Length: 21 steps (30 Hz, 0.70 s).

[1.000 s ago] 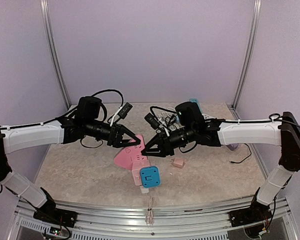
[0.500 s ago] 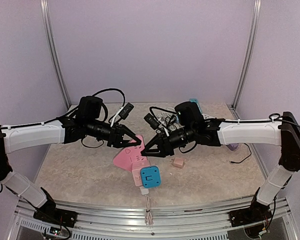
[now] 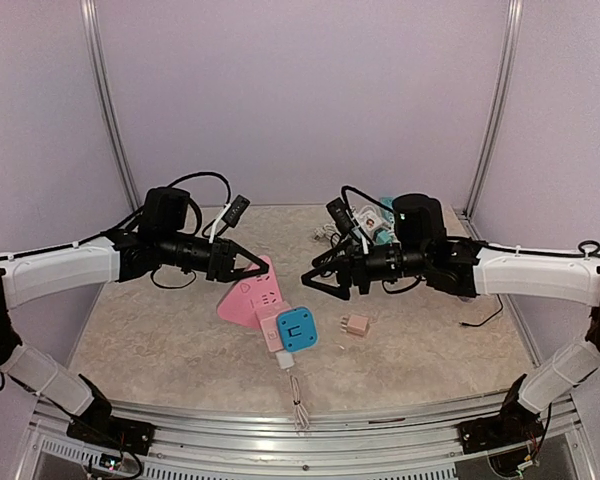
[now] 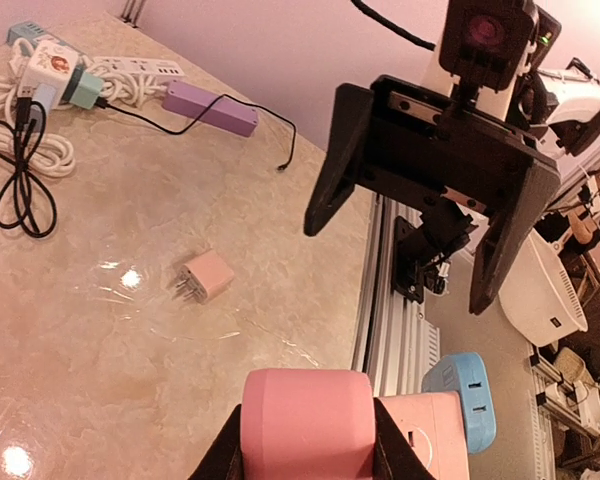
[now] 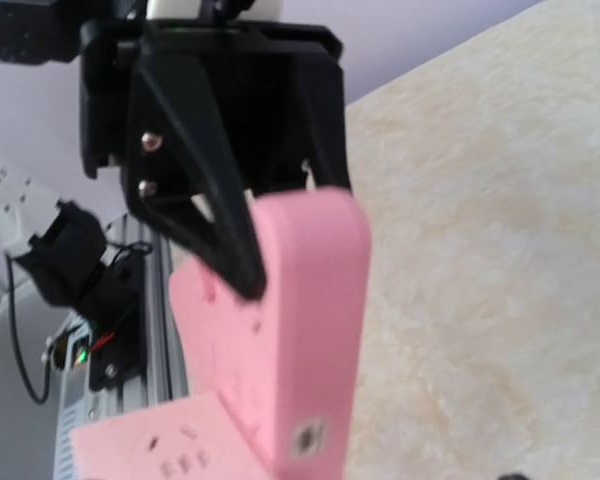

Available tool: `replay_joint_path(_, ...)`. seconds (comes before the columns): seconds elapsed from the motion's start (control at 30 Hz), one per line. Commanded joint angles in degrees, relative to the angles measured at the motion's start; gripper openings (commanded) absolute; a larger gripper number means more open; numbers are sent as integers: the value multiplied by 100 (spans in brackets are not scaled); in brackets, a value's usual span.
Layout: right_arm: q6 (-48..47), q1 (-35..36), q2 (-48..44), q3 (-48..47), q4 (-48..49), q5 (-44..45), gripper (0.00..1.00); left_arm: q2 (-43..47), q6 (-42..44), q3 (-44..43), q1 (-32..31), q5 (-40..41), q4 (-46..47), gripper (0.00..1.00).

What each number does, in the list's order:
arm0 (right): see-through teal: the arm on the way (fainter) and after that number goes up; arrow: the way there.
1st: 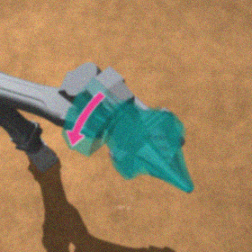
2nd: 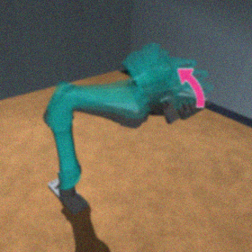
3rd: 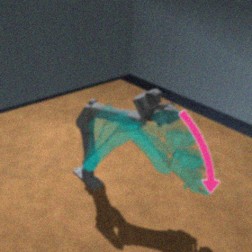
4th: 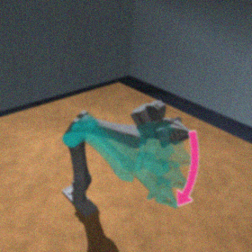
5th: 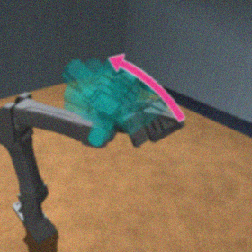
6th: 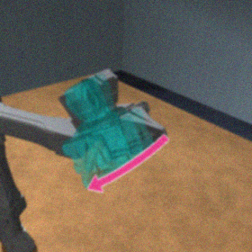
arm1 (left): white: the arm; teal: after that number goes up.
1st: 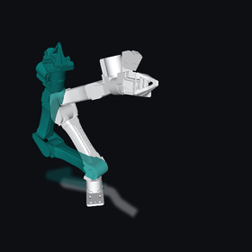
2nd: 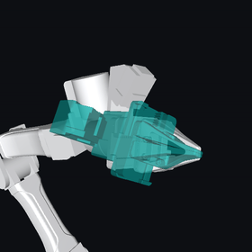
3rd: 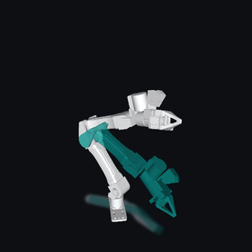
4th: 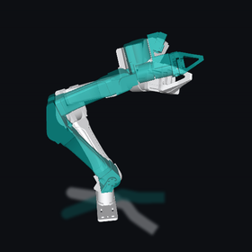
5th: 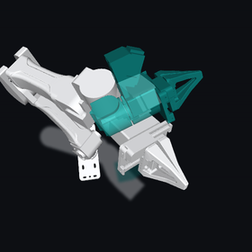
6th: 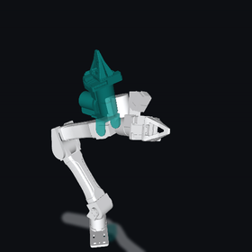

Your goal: Pull the plug off the socket

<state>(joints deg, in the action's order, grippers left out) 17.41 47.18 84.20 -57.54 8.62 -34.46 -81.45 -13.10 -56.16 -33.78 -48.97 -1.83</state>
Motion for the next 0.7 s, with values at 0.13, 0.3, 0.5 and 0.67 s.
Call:
replay_joint_path(0.13,791,97,-176,538,731,200,83,87,-443,-158,395,651,-177,0)
replay_joint_path(0.3,984,303,-102,665,910,286,83,-69,-589,-202,485,741,-248,0)
replay_joint_path(0.5,1015,372,60,750,945,456,83,-36,-597,-178,504,766,-249,0)
replay_joint_path(0.67,1028,431,306,671,958,404,82,4,-588,-168,521,822,-253,0)
